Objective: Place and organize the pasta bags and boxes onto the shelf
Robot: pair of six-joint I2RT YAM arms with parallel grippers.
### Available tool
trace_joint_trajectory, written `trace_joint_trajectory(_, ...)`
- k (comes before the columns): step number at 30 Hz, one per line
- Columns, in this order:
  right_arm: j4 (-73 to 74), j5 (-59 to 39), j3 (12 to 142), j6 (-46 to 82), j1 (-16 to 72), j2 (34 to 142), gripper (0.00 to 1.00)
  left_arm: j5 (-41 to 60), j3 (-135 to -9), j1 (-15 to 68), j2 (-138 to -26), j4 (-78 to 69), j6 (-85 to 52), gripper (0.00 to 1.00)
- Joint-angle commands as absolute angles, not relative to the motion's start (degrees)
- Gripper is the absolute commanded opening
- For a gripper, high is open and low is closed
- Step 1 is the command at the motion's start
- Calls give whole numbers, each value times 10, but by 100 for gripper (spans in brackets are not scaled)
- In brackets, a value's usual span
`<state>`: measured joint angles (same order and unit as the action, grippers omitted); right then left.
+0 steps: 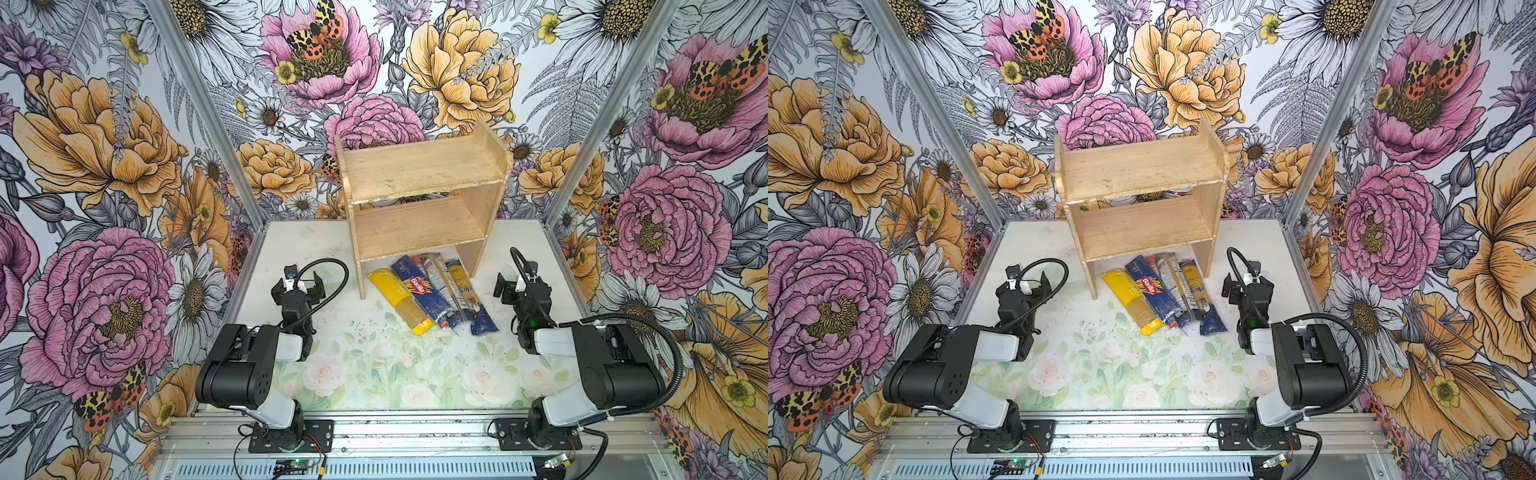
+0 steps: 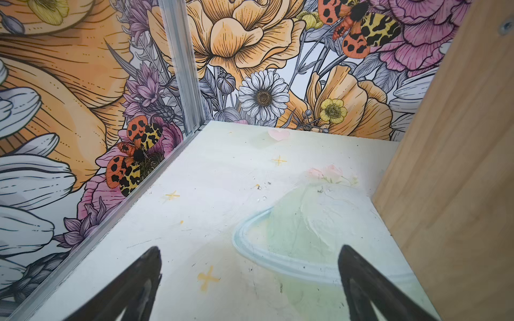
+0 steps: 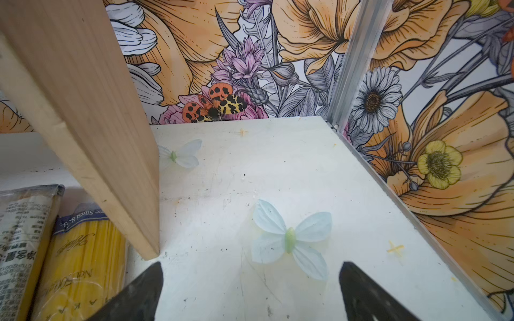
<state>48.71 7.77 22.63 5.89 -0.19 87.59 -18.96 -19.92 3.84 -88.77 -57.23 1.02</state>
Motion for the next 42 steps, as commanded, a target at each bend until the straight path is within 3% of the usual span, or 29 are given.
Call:
trace_joint_trajectory(1,502,84,223,53,-2,880,100,-185,-201,33,-893,-576,9,99)
trace_joint_trajectory(13,502,83,223,52,-2,880,99,-156,-209,19,-891,-558,1,99)
trace_joint_trajectory(18,501,80,223,52,-3,881,100,-22,-220,-10,-888,-530,7,99)
trace_joint_trajectory(25,501,53,221,41,-3,870,96,-54,-216,-3,-868,-522,5,99)
trace_joint_trajectory(42,293,-67,224,53,-3,603,97,-30,-193,22,-598,-360,-50,99)
